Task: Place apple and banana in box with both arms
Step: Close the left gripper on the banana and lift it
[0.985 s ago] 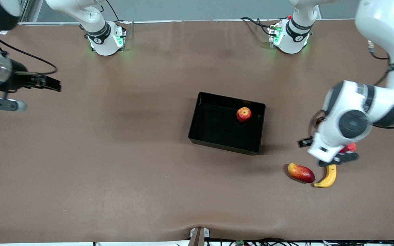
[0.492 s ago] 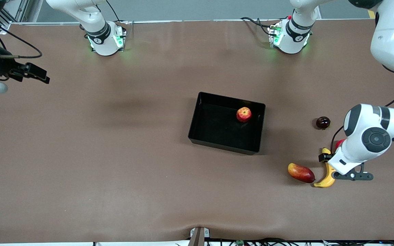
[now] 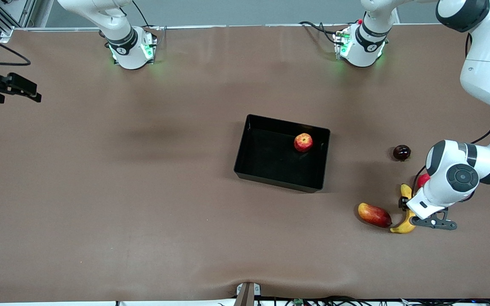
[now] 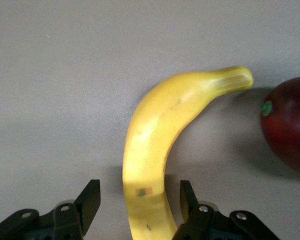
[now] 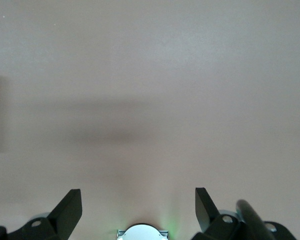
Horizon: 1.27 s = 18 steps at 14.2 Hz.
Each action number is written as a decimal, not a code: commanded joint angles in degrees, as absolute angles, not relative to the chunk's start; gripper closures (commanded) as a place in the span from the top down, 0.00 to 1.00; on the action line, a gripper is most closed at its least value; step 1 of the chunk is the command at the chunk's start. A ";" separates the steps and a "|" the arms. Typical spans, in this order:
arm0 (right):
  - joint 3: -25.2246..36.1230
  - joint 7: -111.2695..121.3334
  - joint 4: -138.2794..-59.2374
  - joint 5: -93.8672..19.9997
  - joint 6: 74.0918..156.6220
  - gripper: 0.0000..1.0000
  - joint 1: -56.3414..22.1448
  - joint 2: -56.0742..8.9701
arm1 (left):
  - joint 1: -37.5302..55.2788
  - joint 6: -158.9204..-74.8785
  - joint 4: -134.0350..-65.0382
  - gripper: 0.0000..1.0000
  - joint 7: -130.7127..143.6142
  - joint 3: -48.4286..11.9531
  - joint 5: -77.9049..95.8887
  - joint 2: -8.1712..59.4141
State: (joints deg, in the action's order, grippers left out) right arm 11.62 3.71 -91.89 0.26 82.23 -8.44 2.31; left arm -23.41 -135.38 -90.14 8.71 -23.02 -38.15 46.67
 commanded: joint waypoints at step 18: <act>2.11 4.92 -90.18 0.53 81.03 1.00 0.09 3.51 | -16.91 -108.29 -91.58 0.00 36.51 -46.40 -25.49 27.60</act>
